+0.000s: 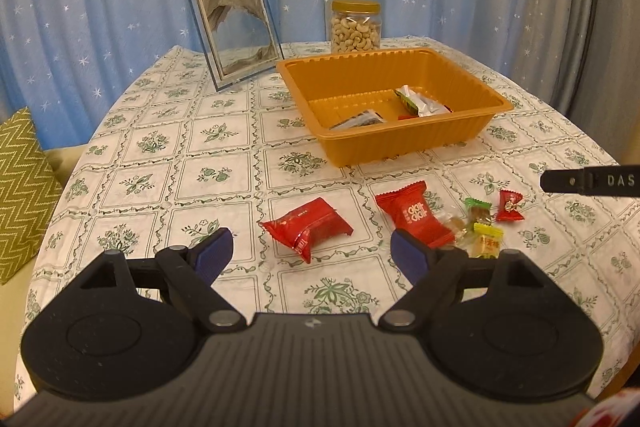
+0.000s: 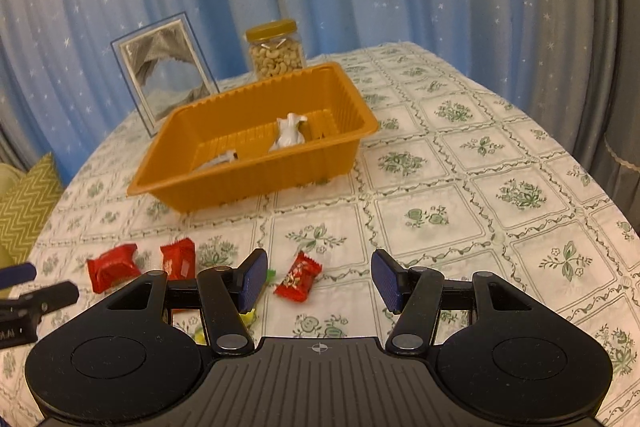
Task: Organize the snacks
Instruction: 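Grasp the red snack packet with the left tool while the right tool grasps a red wrapped candy, then carry the red packet with the left tool over the tray while the right tool carries its candy there, then open both tools to drop the packet and candy into the tray and withdraw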
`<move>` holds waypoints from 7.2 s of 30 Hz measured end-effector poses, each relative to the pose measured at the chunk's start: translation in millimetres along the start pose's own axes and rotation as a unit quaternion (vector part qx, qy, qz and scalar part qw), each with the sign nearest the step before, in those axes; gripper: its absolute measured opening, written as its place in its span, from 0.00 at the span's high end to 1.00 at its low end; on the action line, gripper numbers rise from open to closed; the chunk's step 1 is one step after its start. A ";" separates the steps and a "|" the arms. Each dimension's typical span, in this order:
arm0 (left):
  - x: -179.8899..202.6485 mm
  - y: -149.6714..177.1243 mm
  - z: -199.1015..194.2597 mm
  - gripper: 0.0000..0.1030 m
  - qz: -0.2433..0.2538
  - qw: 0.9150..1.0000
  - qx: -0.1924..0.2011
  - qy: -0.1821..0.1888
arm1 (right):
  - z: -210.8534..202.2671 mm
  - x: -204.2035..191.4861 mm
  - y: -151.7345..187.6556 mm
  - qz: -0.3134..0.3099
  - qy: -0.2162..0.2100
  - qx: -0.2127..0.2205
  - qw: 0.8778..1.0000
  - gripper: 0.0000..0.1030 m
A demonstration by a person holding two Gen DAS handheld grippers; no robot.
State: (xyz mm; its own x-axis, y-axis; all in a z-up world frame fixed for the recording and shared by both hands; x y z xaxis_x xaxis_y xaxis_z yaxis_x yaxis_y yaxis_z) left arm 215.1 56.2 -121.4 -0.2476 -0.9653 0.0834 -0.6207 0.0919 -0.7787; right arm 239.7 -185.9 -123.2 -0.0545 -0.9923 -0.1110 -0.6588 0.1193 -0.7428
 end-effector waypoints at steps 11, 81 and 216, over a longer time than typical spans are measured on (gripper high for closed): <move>-19.7 -5.9 33.0 0.19 0.047 0.998 -0.033 0.000 | 16.6 -8.0 8.7 -0.018 0.000 -0.019 1.000 0.44; 32.8 -16.9 32.8 0.75 0.030 0.997 -0.035 0.066 | 15.9 -45.9 0.5 -0.084 0.005 0.008 0.996 0.81; -38.0 -153.7 142.8 0.55 -0.036 0.999 0.023 0.019 | 132.5 -59.1 -164.1 0.028 -0.065 0.034 0.997 0.33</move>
State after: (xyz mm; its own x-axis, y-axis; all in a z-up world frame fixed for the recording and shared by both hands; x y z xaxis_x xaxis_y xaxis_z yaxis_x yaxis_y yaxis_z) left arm 426.2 43.8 -93.7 -0.2322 -0.9588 0.1635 -0.6040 0.0104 -0.7969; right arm 450.4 -142.5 -82.2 0.0111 -0.9718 -0.2353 -0.6043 0.1810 -0.7760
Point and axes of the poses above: each gripper's, at about its wrist camera, not at the fingertips, and z roughly the way its jaws point, x to its right, y to its underside, the point moved 7 cm from there along z, roughly the way its jaws point, and after that the axes turned 12 degrees about y, right-handed, at the moved point
